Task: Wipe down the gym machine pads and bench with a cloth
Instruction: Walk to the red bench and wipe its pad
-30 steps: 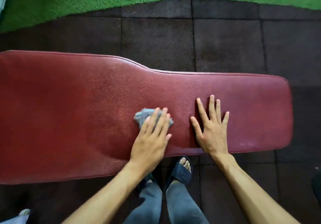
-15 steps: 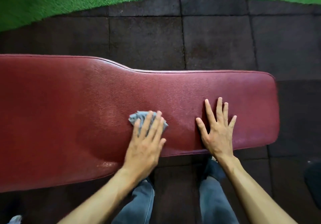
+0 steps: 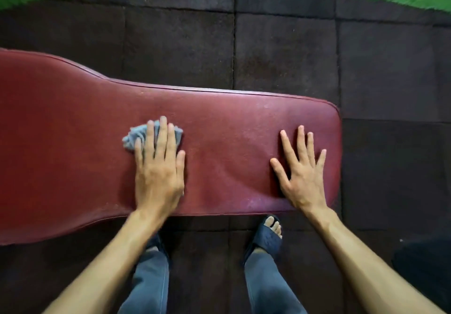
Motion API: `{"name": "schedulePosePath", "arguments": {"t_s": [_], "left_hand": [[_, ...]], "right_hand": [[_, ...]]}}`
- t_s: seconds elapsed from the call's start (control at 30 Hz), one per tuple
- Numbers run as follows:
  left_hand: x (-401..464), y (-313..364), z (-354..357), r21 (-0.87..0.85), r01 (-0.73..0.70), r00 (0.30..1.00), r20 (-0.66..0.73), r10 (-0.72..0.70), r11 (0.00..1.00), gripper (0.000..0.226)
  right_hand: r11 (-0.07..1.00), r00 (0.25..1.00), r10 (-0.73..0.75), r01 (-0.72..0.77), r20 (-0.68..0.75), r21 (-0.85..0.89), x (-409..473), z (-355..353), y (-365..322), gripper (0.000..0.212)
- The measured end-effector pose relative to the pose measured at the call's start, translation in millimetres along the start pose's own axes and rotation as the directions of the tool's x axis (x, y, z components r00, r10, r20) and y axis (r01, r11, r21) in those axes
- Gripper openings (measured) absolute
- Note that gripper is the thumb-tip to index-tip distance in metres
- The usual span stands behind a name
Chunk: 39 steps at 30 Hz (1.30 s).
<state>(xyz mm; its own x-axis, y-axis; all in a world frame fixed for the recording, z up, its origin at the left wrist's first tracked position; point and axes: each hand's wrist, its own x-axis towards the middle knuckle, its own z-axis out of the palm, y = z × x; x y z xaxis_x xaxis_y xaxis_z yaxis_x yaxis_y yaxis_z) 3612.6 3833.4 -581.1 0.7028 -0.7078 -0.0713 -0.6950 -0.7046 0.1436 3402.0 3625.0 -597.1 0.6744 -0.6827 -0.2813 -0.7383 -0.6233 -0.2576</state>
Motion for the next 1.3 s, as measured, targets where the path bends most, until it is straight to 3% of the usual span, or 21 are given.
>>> {"name": "schedulePosePath", "arguments": {"t_s": [0.17,0.27,0.43,0.5,0.63,0.77,0.9,1.03,1.13,1.2,1.3], "left_hand": [[-22.7,99.4,30.8,-0.014,-0.107,0.994,0.008,0.107,0.994,0.057],[11.9,158.0,44.0,-0.118,-0.276,0.961,-0.015,0.277,0.954,0.053],[33.5,146.9,31.5,-0.386,-0.395,0.914,-0.070,0.401,0.834,0.051],[33.9,116.4,21.4,-0.364,-0.353,0.934,-0.092,0.344,0.862,0.050],[36.4,77.4,20.5,-0.174,-0.133,0.989,-0.090,0.119,0.976,0.051],[34.3,73.0,28.1,-0.114,-0.128,0.990,-0.077,0.120,0.985,0.052],[34.3,71.7,26.8,-0.113,-0.134,0.990,-0.052,0.129,0.984,0.058],[34.4,74.0,26.8,-0.049,-0.116,0.993,-0.024,0.115,0.992,0.063],[35.4,74.6,28.5,-0.003,-0.109,0.994,-0.014,0.109,0.994,0.063],[35.8,74.4,29.2,0.010,-0.108,0.994,-0.018,0.108,0.994,0.064],[34.5,73.5,28.6,-0.004,-0.115,0.993,-0.027,0.115,0.993,0.063]], "right_hand": [[0.991,0.994,-0.105,0.102,0.028,0.092,-8.5,3.5,24.7,0.063],[0.973,0.994,-0.106,0.103,0.007,0.208,-11.2,3.5,37.0,0.059],[0.907,0.997,-0.073,0.081,-0.034,0.412,-10.9,-6.3,40.8,0.054],[0.896,0.994,-0.065,0.096,-0.086,0.433,-10.1,-9.2,28.8,0.054],[0.909,0.987,-0.078,0.127,-0.138,0.396,3.9,1.6,-30.4,0.057],[0.962,0.987,0.069,-0.027,-0.145,0.272,3.2,25.5,-75.6,0.065],[0.992,0.993,-0.028,0.042,-0.114,0.117,-33.7,34.4,-35.6,0.059],[0.978,0.973,0.199,-0.188,-0.120,0.093,-14.4,17.7,35.9,0.059],[0.938,0.935,0.306,-0.262,-0.182,0.228,43.9,1.9,23.5,0.063],[0.954,0.950,0.234,-0.184,-0.205,0.236,59.2,3.0,-14.1,0.062],[0.980,0.989,-0.039,0.066,-0.144,0.189,6.5,21.0,-54.5,0.058]]}}
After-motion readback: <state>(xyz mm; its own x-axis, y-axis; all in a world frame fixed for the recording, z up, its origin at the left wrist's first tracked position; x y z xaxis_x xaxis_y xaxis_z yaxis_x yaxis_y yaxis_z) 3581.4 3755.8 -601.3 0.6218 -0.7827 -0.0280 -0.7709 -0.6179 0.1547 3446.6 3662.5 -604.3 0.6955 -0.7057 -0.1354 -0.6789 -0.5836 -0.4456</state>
